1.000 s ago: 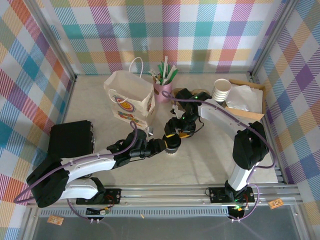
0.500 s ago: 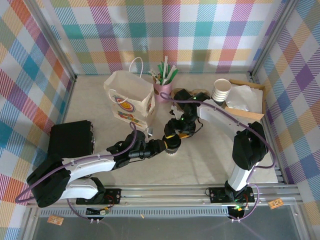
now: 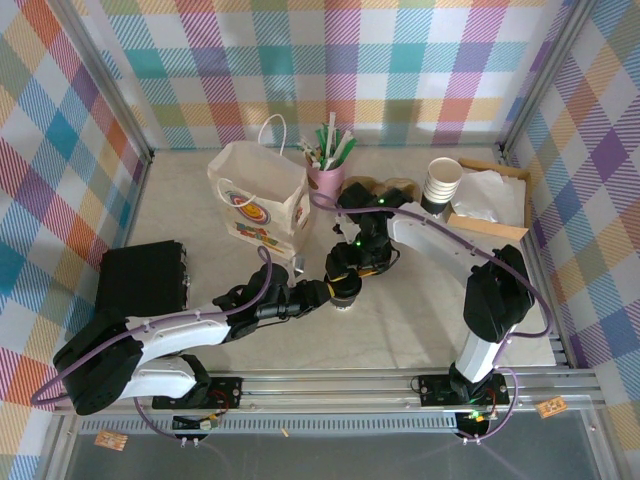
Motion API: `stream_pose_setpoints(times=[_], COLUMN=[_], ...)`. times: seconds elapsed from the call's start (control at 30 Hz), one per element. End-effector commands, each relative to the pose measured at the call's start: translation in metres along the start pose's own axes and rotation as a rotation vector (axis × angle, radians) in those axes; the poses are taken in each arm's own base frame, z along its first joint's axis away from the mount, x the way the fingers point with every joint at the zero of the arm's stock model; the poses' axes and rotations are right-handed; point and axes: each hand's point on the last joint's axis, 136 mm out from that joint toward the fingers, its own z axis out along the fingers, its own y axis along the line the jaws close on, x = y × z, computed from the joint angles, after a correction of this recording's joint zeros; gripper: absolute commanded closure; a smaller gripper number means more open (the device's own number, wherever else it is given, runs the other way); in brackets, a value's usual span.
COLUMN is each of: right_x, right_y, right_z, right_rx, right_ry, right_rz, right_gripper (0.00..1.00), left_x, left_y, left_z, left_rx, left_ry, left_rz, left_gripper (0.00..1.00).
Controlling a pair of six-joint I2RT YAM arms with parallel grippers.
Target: Pack the takeout coffee
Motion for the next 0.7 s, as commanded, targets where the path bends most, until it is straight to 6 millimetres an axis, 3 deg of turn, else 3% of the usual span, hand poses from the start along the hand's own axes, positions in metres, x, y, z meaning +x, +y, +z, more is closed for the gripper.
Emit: stream_pose_setpoints(times=[0.0,0.33,0.67], right_x=[0.027,0.035,0.039], right_y=[-0.01,-0.012,-0.013], right_z=[0.022,0.032,0.037], right_rx=[0.062,0.129,0.173], right_ry=[0.144,0.186,0.202], right_rz=[0.006,-0.043,-0.075], right_gripper=[0.3,0.3,0.3], left_x=[0.012,0.02,0.023], left_y=[0.054,0.065,0.08], left_z=[0.001,0.01,0.0], left_rx=[-0.156,-0.169,-0.194], left_ry=[0.019,0.063,0.035], left_rz=[-0.057,-0.072,-0.09], left_gripper=[0.69,0.71,0.71])
